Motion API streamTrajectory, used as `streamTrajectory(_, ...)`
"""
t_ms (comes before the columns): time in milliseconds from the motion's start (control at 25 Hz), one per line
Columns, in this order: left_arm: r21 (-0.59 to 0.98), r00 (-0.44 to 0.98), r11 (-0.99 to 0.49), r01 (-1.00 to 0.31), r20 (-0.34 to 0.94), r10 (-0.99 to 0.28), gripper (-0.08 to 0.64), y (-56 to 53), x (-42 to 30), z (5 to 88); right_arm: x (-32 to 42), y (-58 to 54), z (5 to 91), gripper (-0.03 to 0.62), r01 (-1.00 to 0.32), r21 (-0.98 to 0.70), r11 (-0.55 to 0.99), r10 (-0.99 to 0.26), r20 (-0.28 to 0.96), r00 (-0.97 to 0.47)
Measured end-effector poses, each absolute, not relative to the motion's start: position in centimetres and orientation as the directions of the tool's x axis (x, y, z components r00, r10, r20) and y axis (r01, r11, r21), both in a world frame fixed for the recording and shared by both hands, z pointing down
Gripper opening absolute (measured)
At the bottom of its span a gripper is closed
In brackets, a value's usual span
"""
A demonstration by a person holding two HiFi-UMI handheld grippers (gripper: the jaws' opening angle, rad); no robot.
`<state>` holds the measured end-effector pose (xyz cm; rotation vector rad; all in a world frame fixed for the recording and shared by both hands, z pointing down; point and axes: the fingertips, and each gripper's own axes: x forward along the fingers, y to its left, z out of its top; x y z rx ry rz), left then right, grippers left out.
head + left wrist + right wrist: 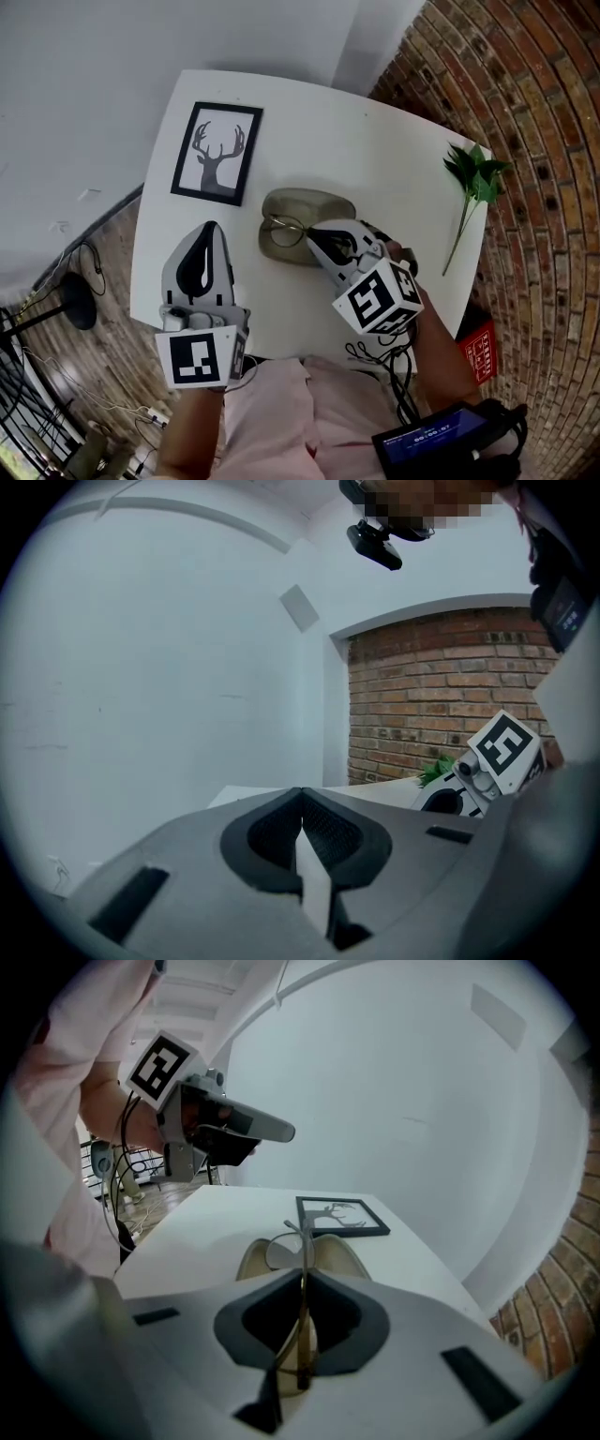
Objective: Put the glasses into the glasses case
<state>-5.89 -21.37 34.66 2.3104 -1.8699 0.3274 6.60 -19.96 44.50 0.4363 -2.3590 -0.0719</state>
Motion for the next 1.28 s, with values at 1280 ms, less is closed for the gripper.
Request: streamTrajectory(1280, 0.025, 0.169, -0.17, -0.985, 0.319, -0.933, 0.005, -21.8, -6.8, 37.9, 5.4, -17.2, 49.8, 0.02, -0.178, 0.017, 0.984, -0.136, 0.721, -0.679)
